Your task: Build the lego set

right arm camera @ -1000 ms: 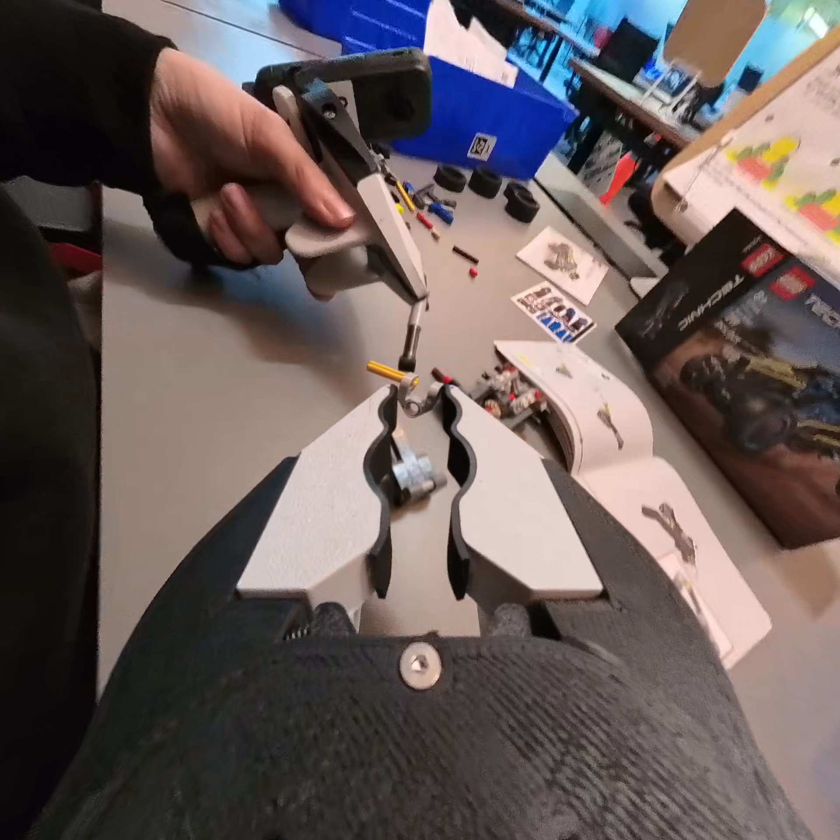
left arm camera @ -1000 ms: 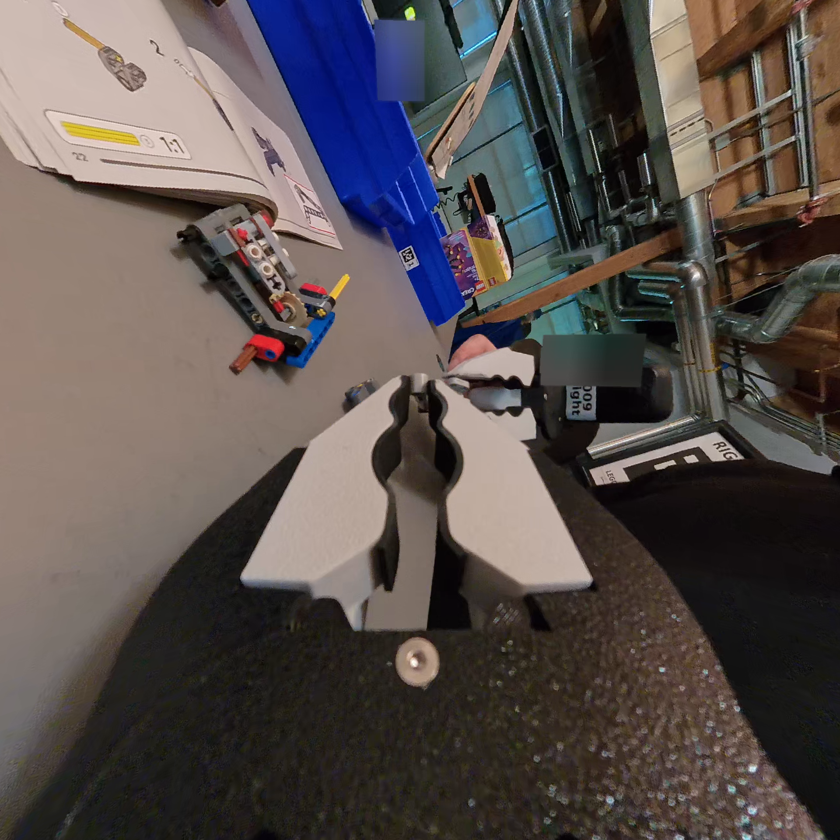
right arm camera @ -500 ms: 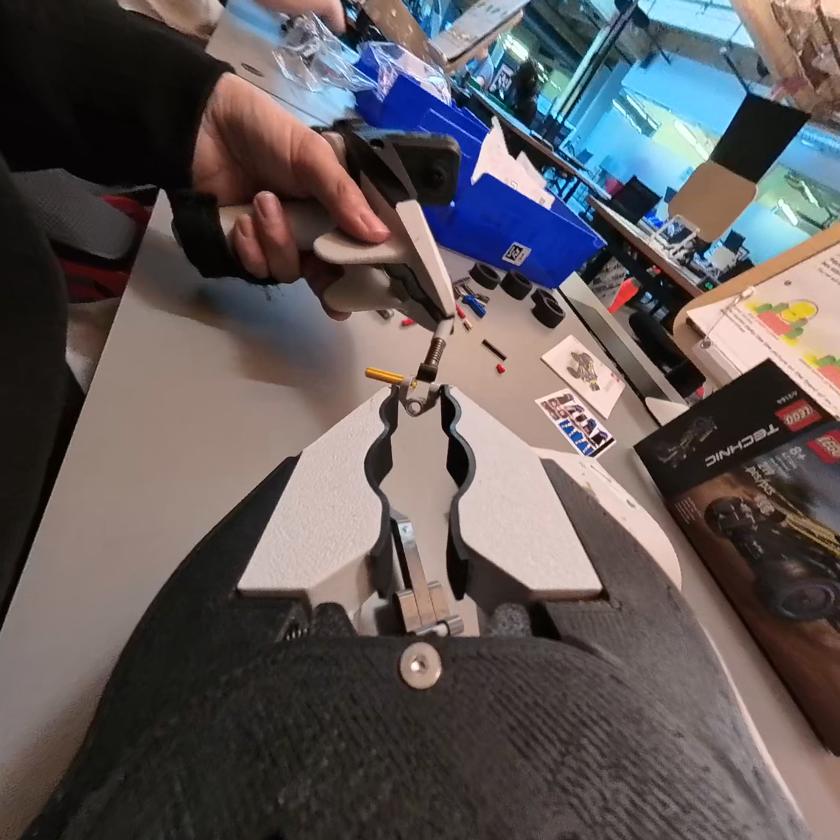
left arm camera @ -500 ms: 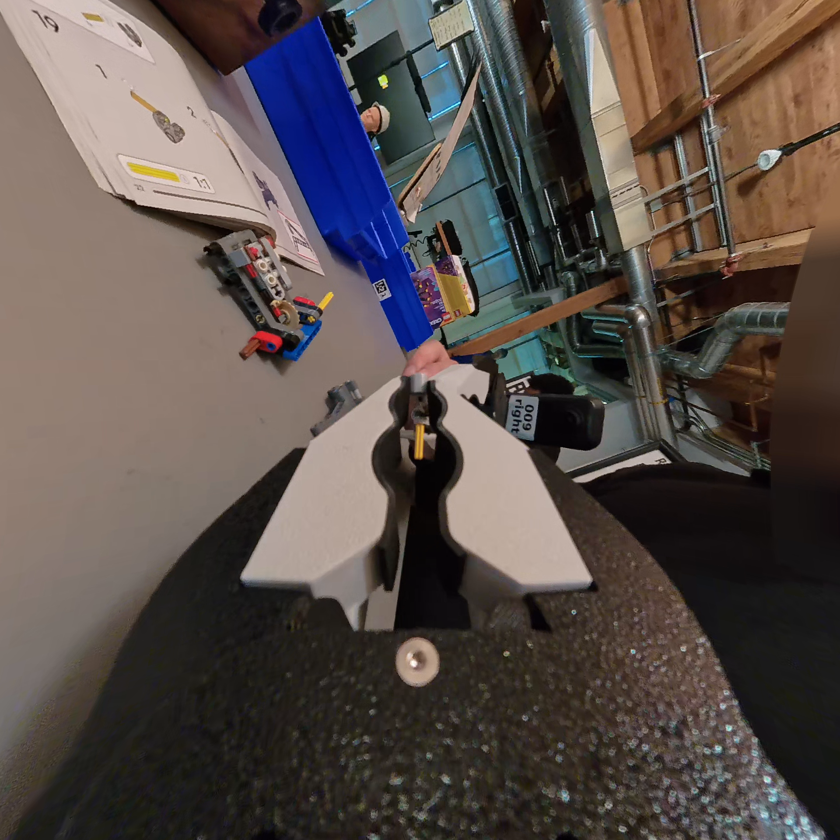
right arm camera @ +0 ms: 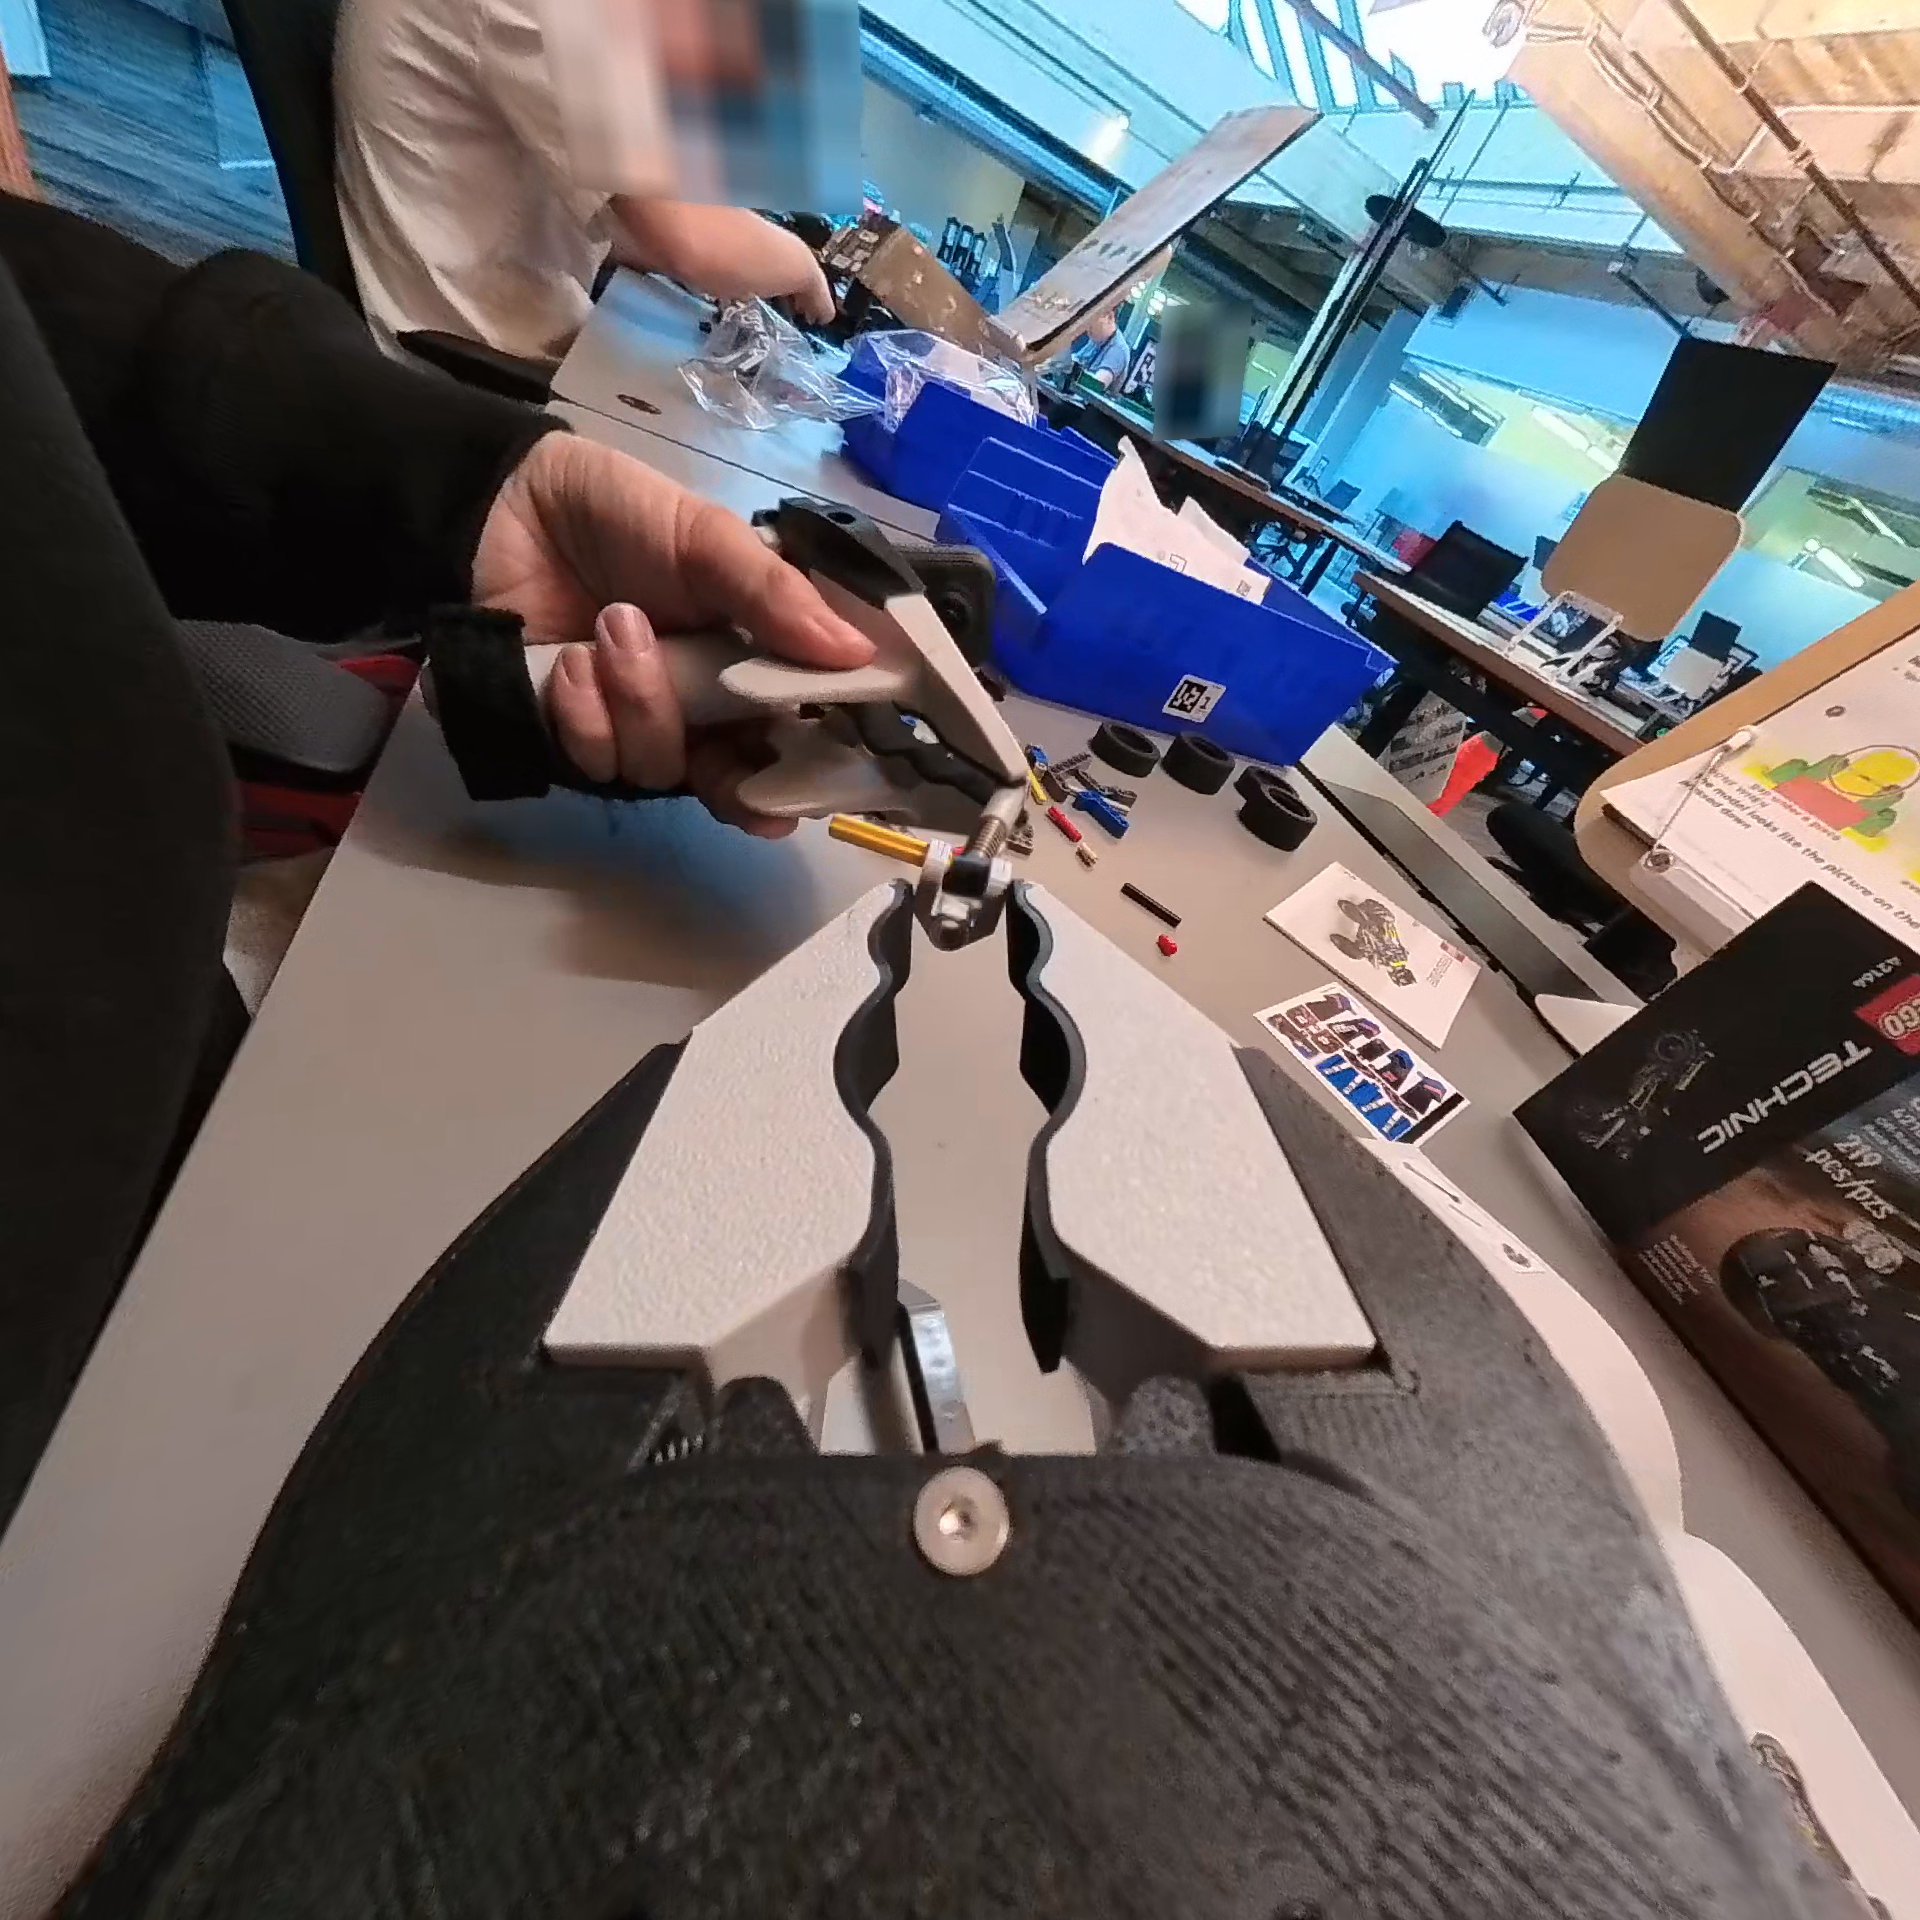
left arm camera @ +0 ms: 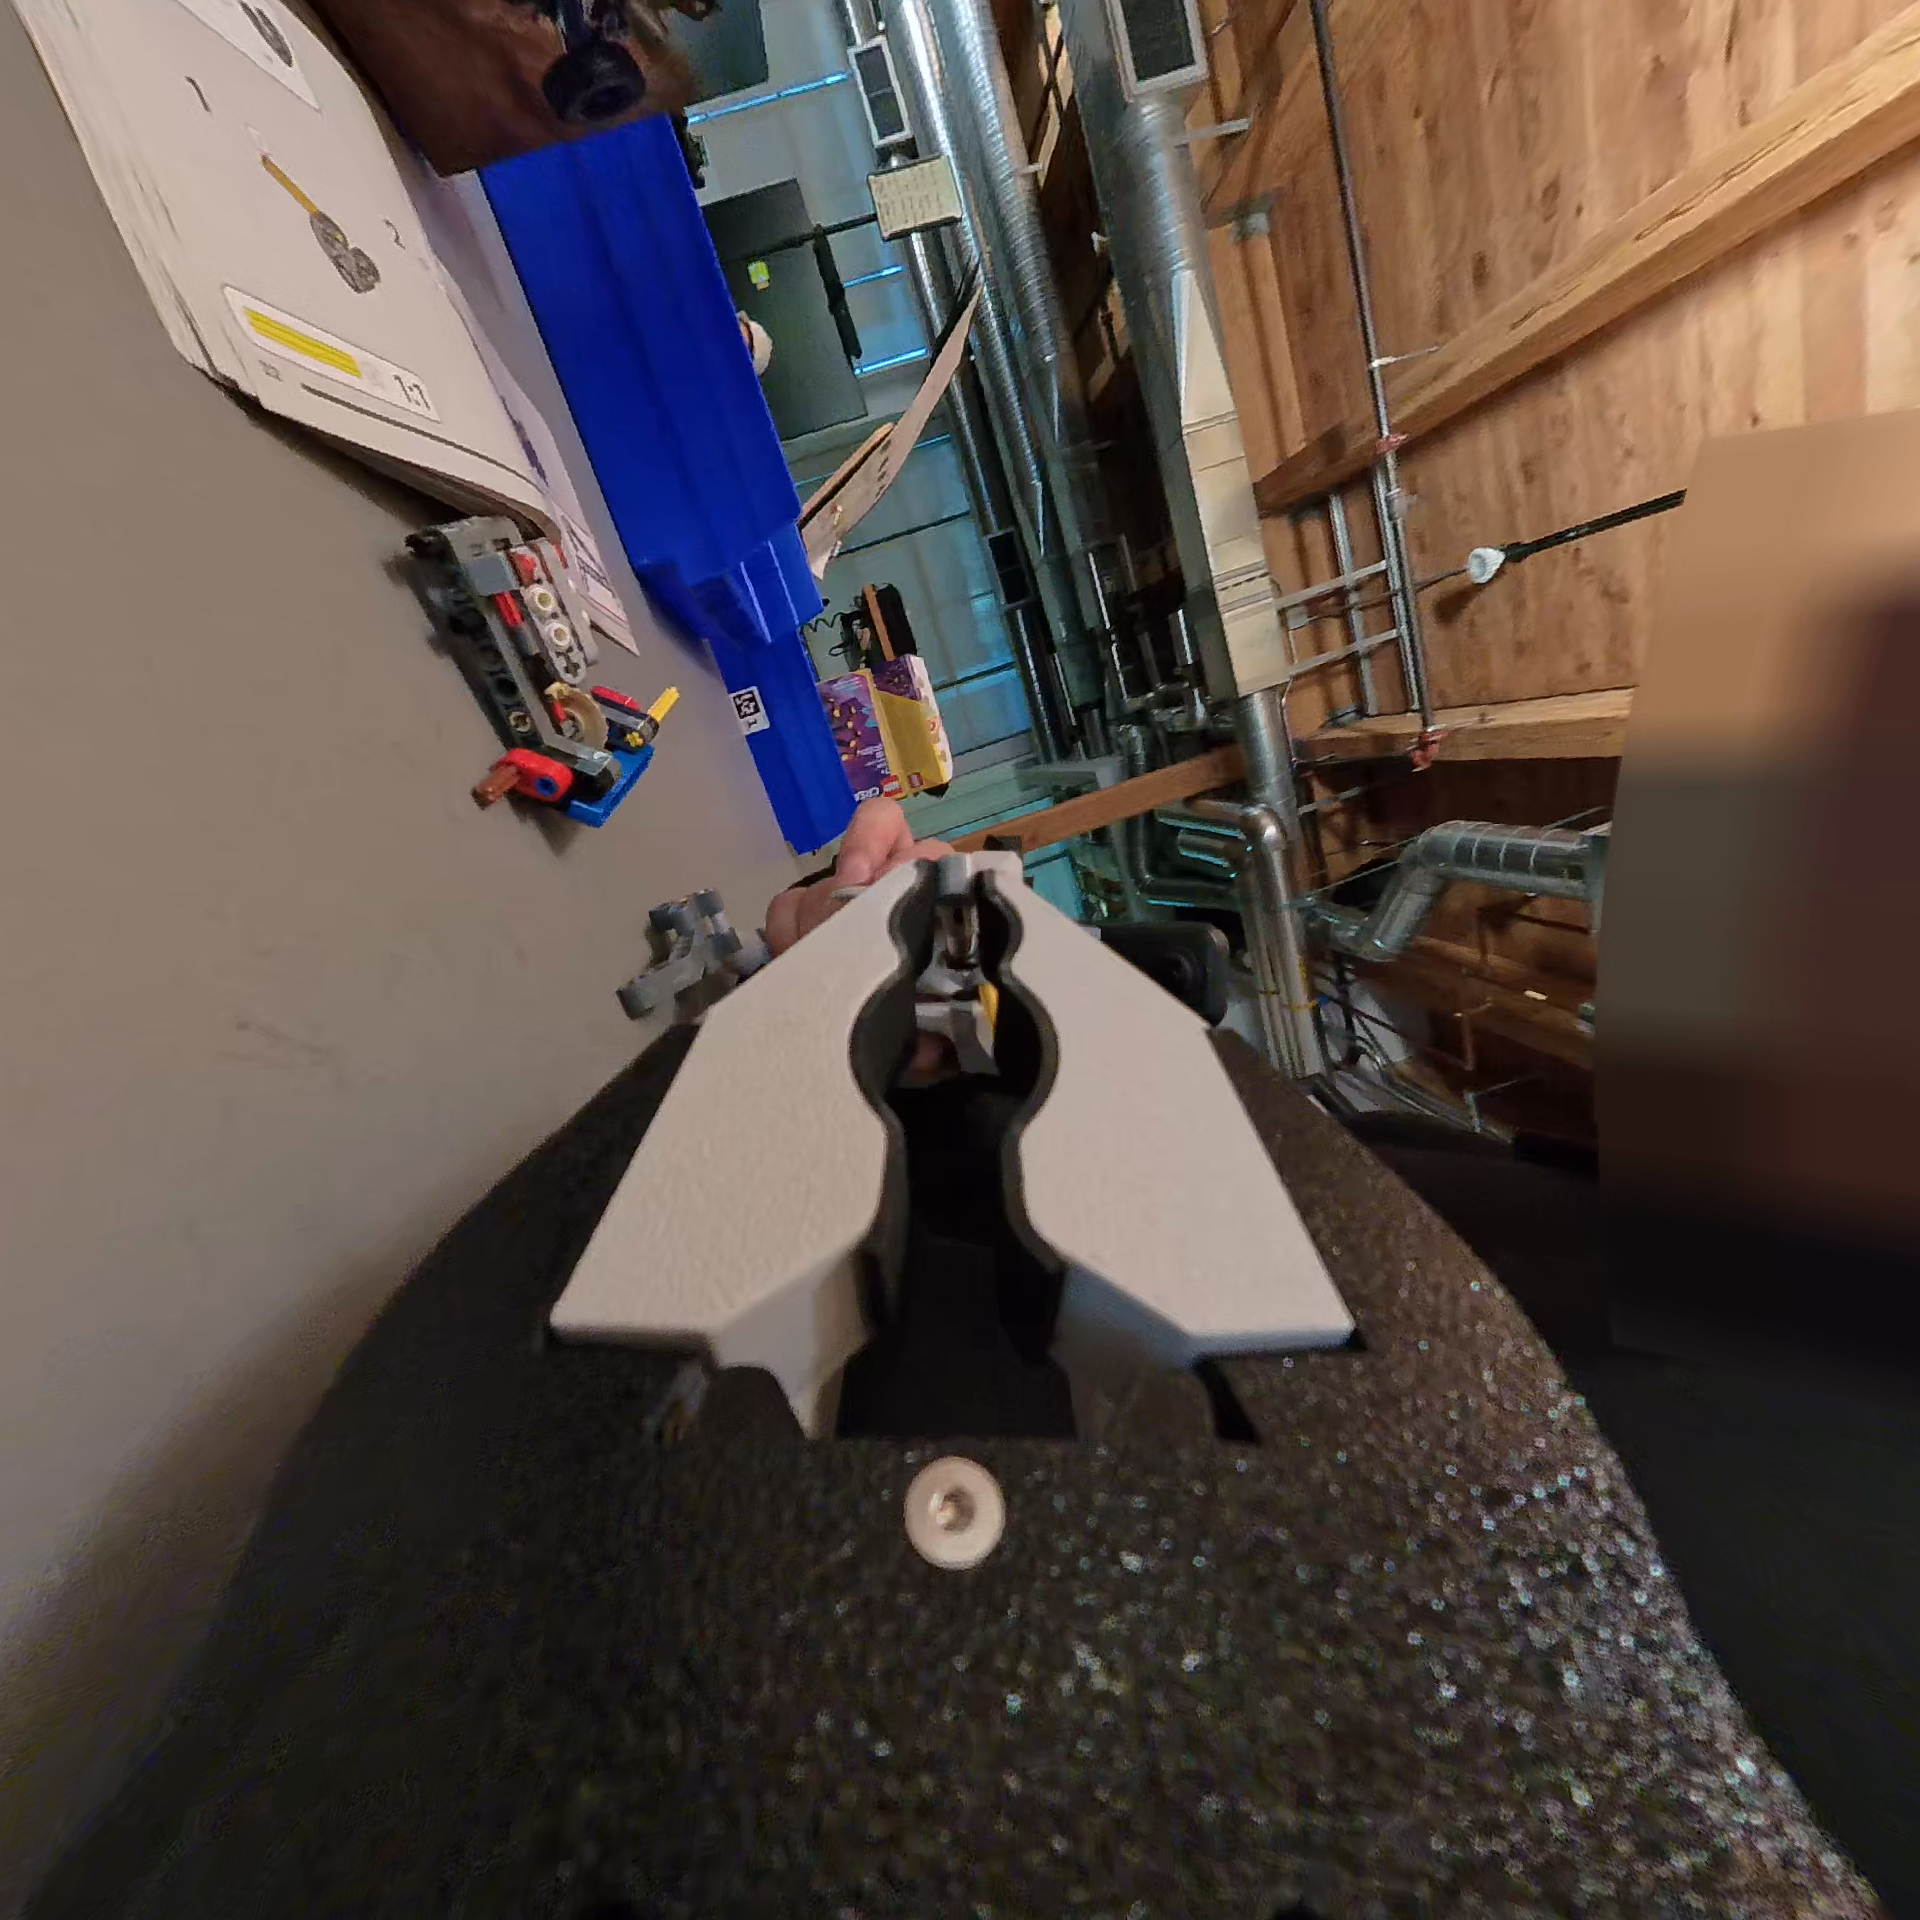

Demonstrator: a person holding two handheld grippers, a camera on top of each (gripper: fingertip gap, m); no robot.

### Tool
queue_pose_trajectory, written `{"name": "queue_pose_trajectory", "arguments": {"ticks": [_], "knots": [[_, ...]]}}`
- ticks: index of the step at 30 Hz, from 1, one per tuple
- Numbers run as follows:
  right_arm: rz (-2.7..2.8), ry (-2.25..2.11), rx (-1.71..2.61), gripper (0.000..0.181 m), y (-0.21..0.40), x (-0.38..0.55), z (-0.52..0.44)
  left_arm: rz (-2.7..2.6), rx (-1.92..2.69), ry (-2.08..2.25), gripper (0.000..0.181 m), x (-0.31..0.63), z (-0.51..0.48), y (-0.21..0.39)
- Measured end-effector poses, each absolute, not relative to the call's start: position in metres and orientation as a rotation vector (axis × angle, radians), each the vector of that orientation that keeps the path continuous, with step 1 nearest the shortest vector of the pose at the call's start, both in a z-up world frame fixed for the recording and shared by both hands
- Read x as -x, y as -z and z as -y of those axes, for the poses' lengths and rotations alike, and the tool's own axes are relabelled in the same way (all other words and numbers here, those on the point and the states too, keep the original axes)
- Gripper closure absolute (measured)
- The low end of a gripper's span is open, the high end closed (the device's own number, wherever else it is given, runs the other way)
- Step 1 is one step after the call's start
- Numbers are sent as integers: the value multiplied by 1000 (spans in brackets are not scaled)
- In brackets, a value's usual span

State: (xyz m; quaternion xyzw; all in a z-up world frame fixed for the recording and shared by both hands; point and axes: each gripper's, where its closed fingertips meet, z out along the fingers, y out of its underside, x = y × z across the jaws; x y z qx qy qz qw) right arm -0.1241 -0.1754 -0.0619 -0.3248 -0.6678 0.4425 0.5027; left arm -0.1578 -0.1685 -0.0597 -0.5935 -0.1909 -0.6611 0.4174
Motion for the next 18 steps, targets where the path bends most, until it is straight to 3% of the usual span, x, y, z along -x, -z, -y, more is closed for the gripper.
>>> {"name": "queue_pose_trajectory", "arguments": {"ticks": [18], "knots": [[1723,-748,736,165,85,156,169,673,1454,1467,176,190,168,73]]}}
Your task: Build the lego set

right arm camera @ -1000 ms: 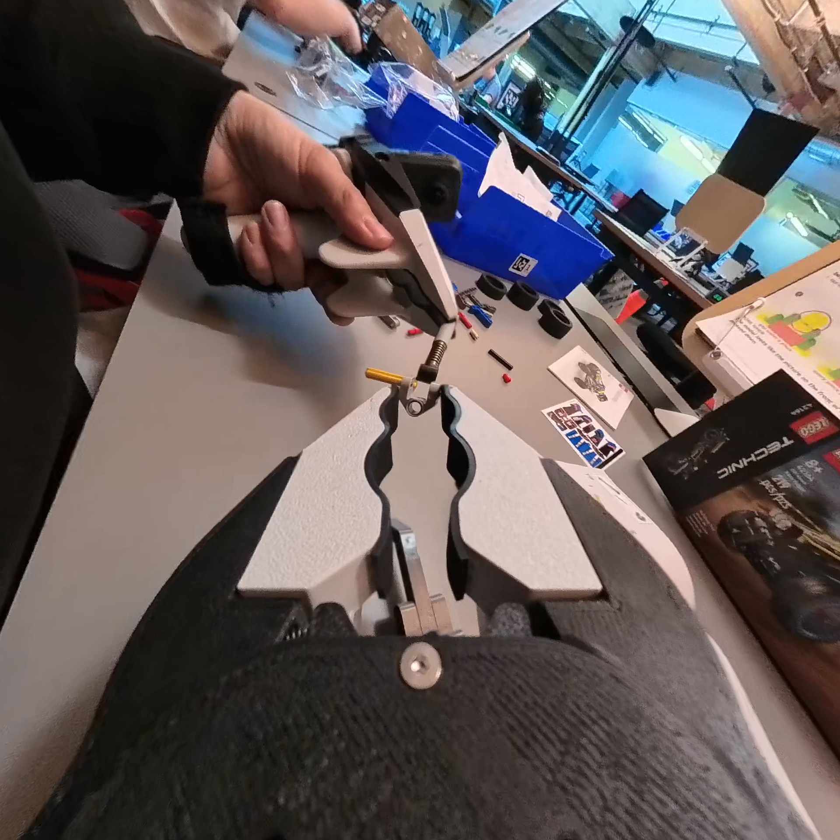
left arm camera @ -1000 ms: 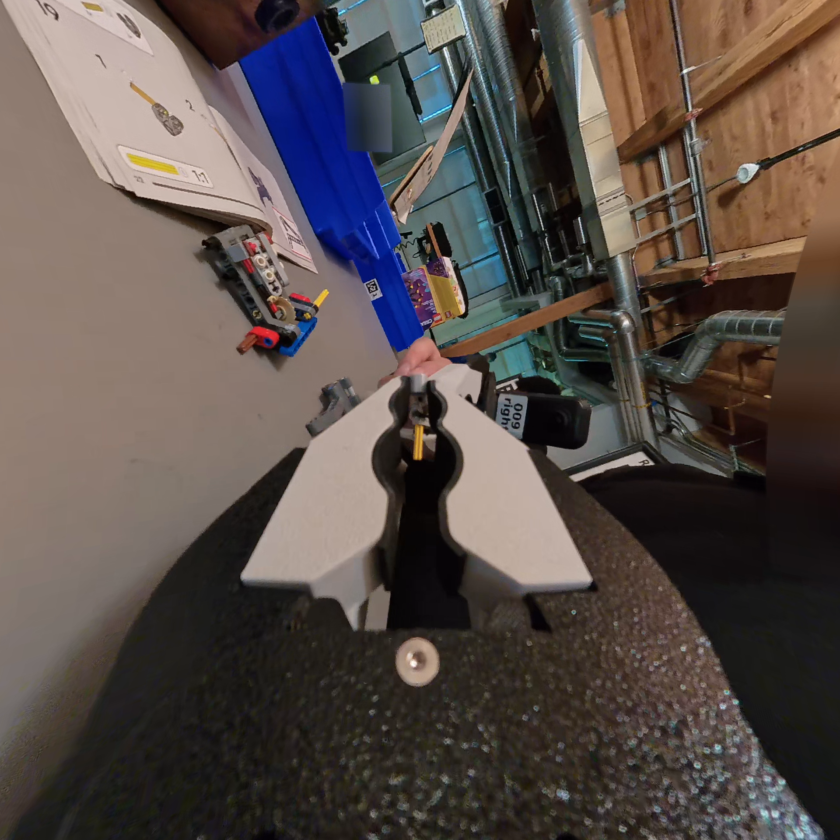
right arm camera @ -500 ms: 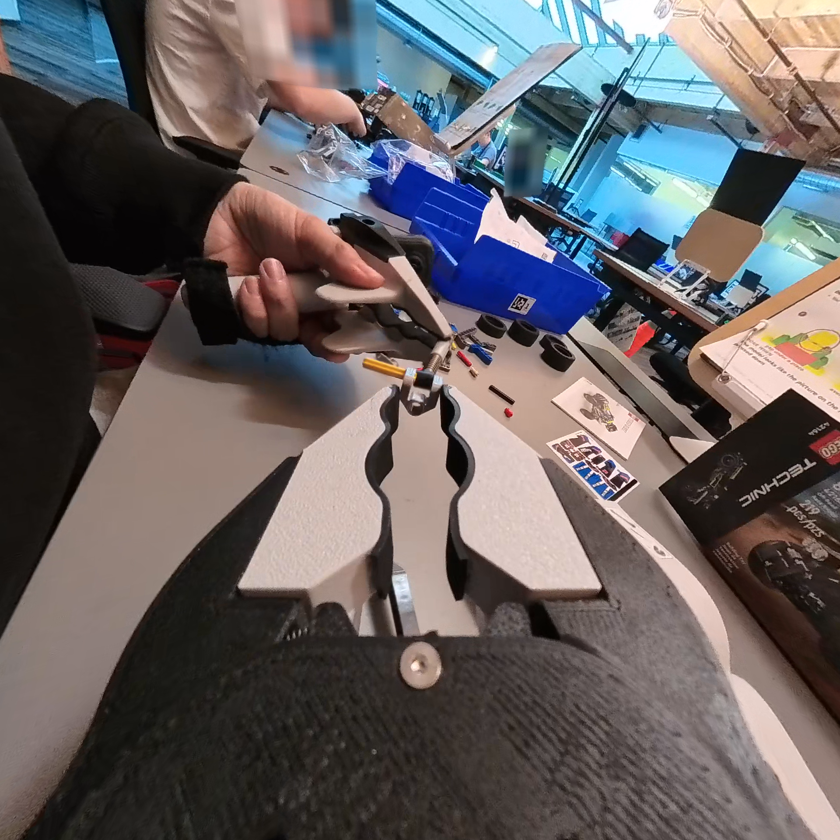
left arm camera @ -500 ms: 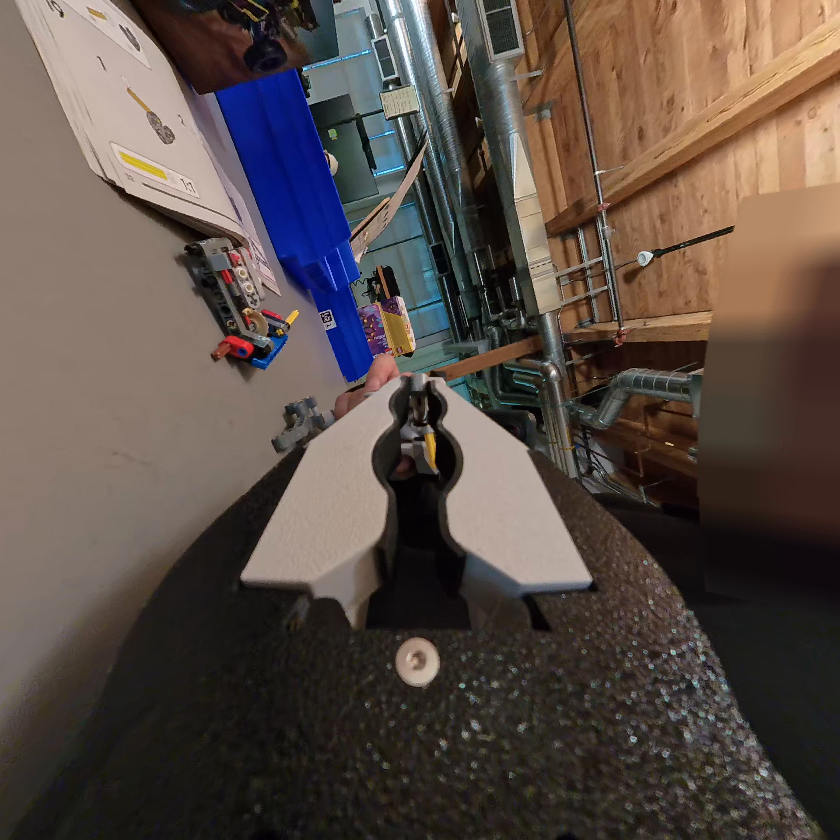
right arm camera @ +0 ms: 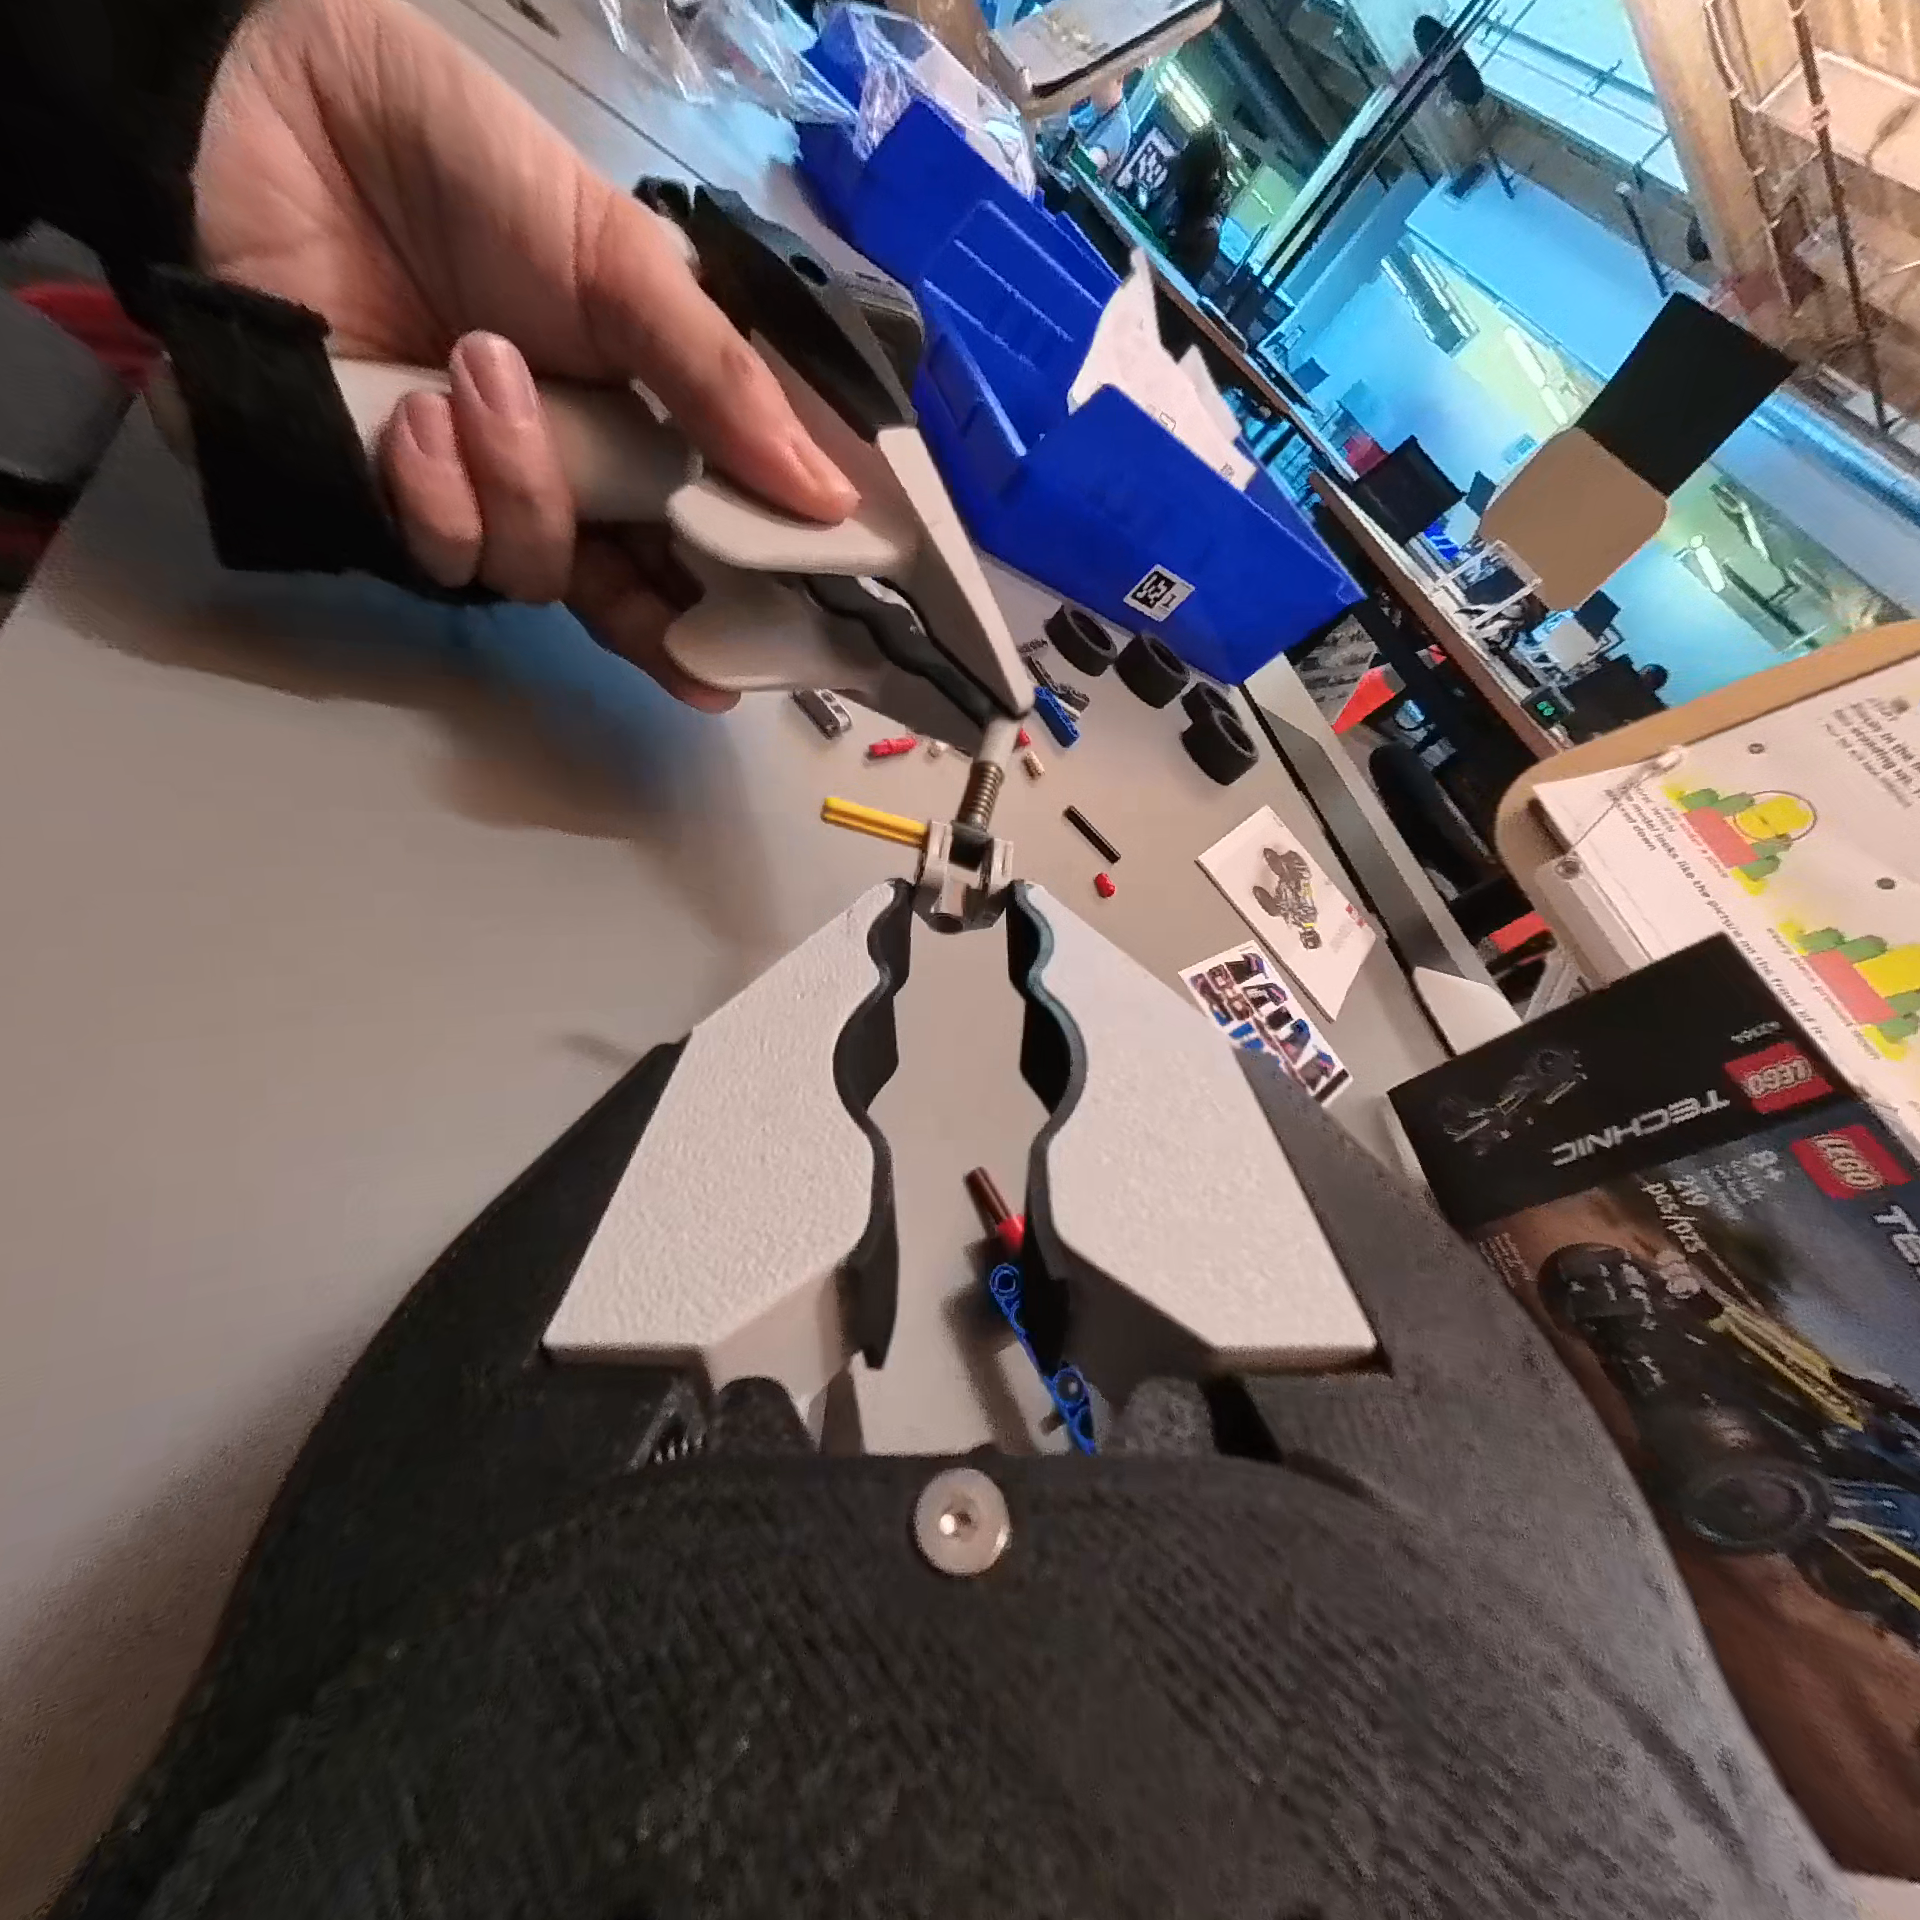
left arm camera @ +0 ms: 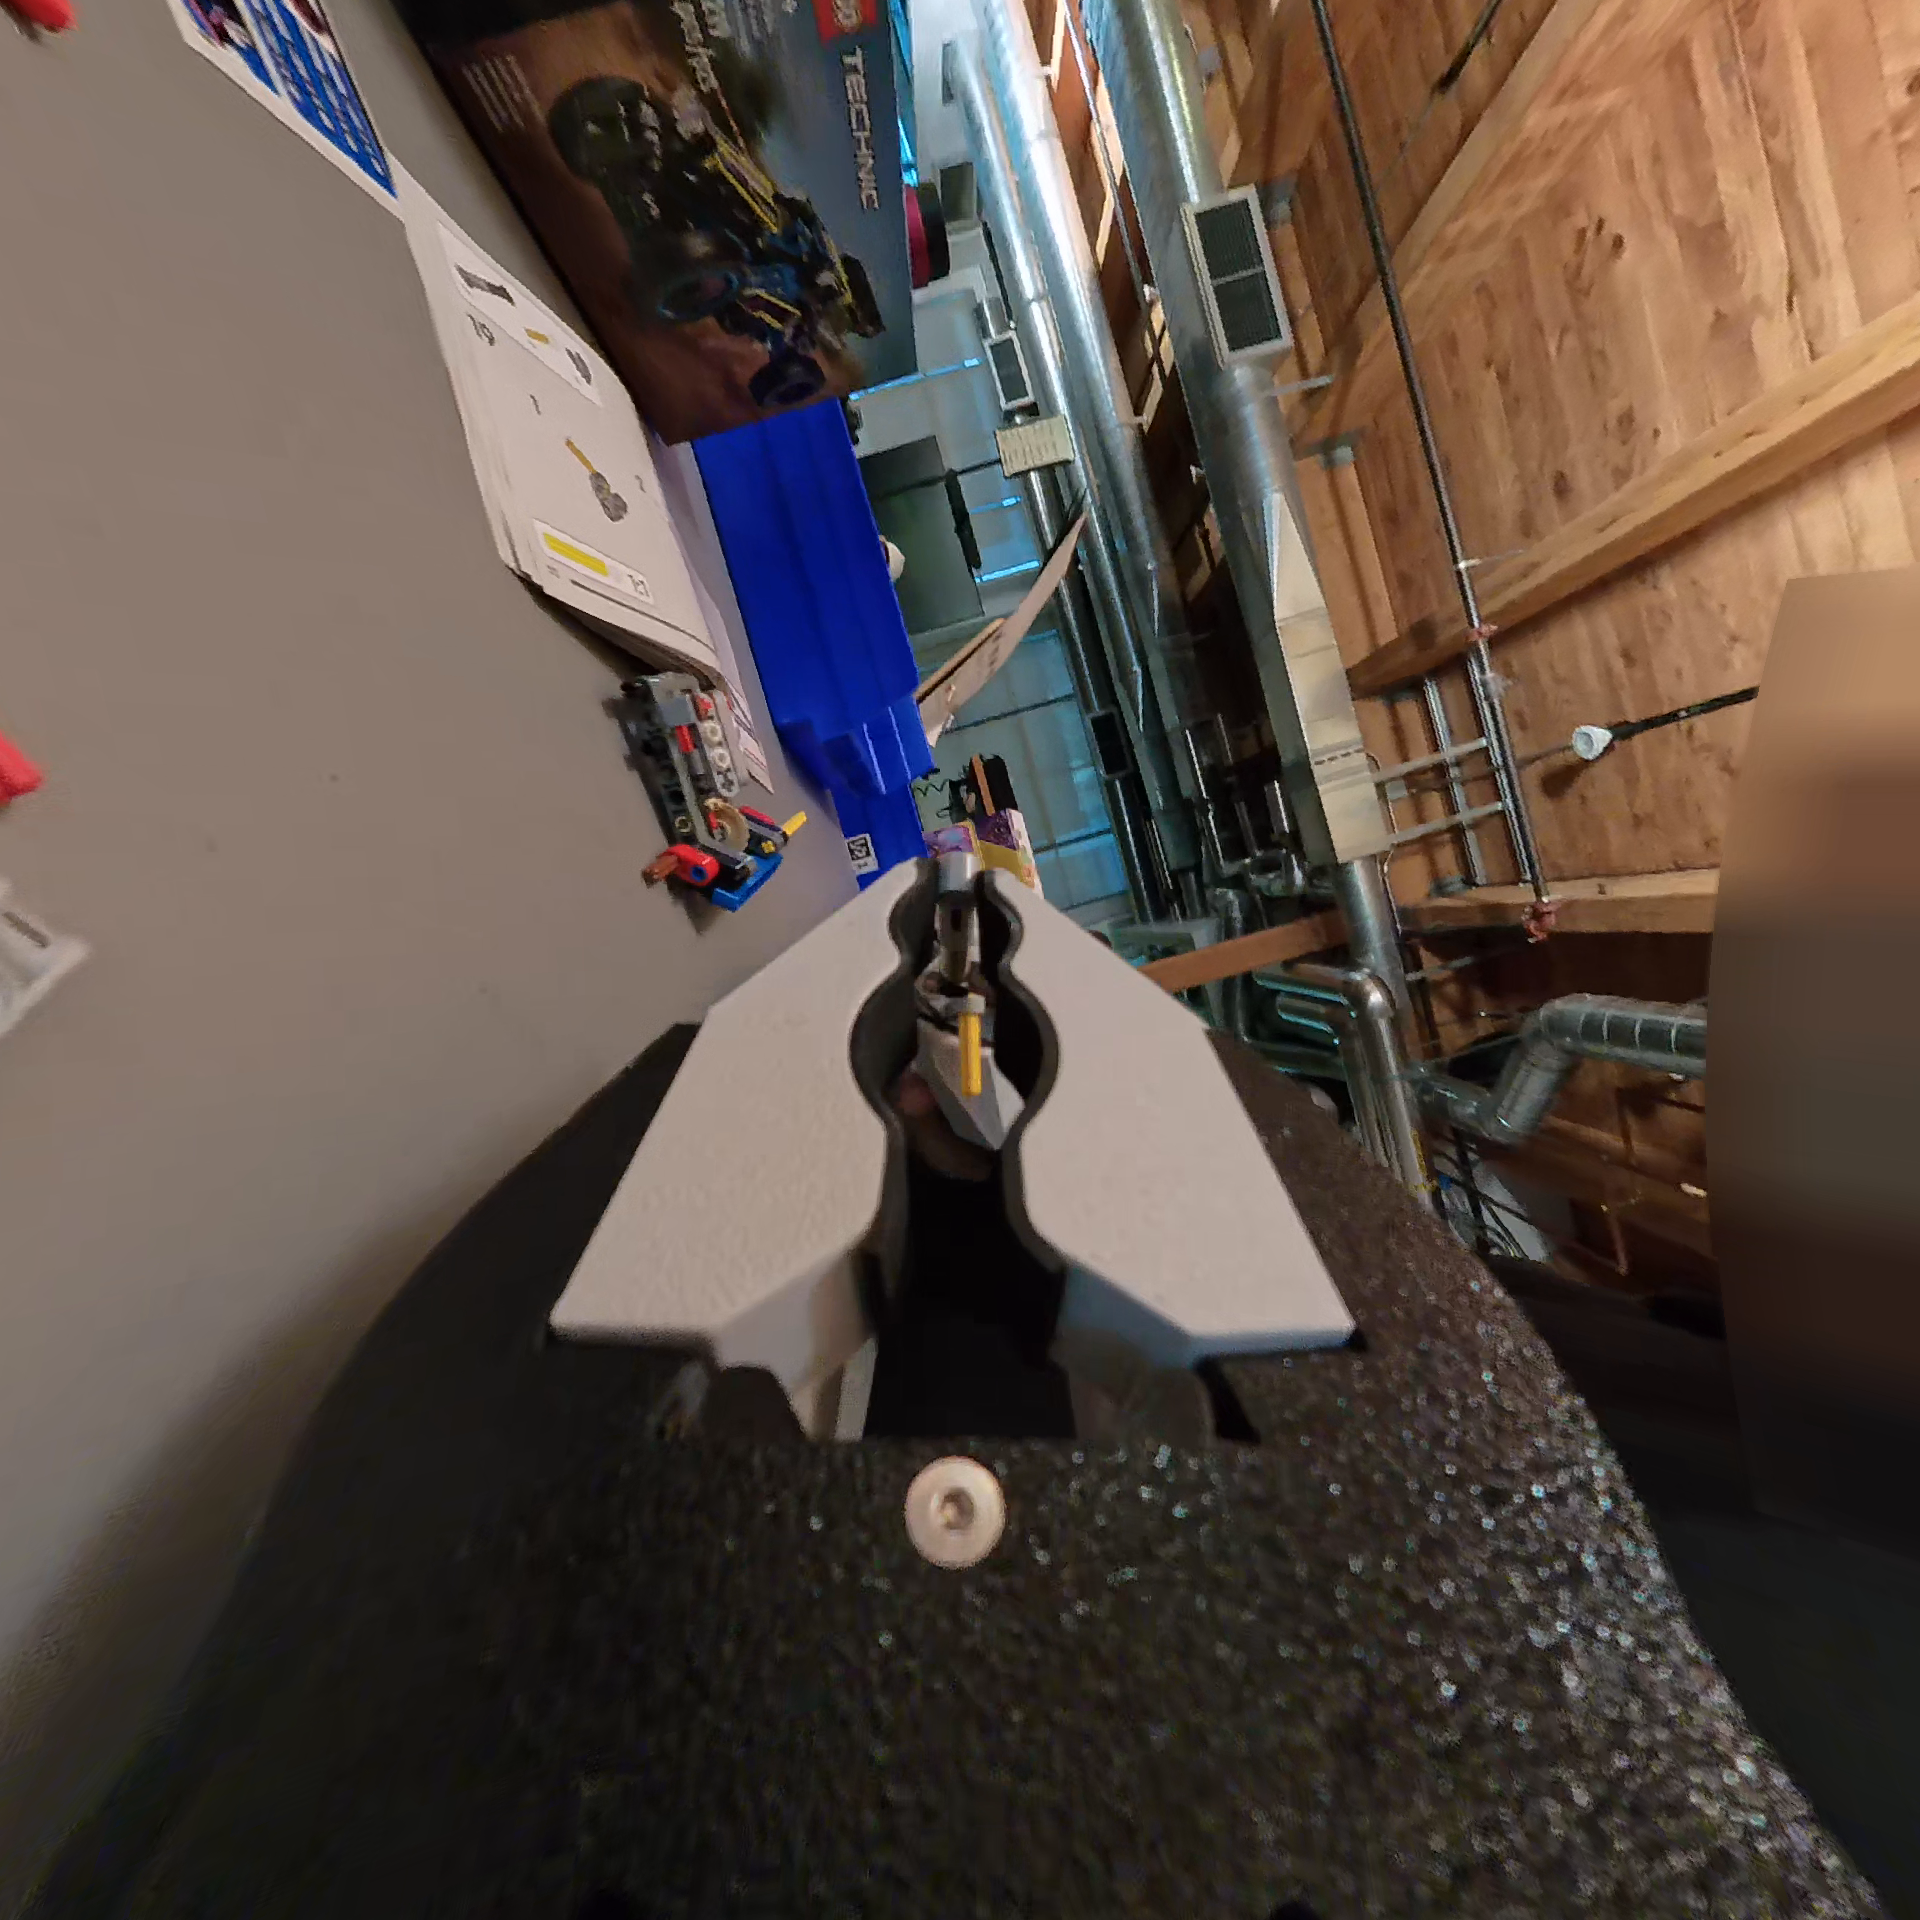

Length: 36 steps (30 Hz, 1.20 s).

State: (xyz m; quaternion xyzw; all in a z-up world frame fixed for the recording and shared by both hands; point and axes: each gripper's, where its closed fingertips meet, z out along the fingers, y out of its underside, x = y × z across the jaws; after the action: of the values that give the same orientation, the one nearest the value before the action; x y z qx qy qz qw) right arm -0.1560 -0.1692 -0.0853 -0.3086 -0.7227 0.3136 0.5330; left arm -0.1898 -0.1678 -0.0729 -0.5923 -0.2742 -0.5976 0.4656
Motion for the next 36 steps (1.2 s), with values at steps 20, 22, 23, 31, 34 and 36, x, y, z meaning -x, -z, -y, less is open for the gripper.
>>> {"name": "queue_pose_trajectory", "arguments": {"ticks": [20,22,23,31,34,36], "knots": [[2089,-468,788,165,140,163,170,185,2279,440,156,205,185,149],[2095,-488,791,165,139,162,171,-16,2287,288,147,213,188,143],[2100,-504,793,165,138,161,172,-150,2279,219,143,215,190,139],[2168,-621,930,165,142,154,185,-1069,2104,327,153,179,190,138],[2157,-679,1027,165,139,151,191,-1162,2108,397,154,179,185,149],[2145,-698,1083,165,140,148,192,-1178,2157,424,158,181,185,156]]}}
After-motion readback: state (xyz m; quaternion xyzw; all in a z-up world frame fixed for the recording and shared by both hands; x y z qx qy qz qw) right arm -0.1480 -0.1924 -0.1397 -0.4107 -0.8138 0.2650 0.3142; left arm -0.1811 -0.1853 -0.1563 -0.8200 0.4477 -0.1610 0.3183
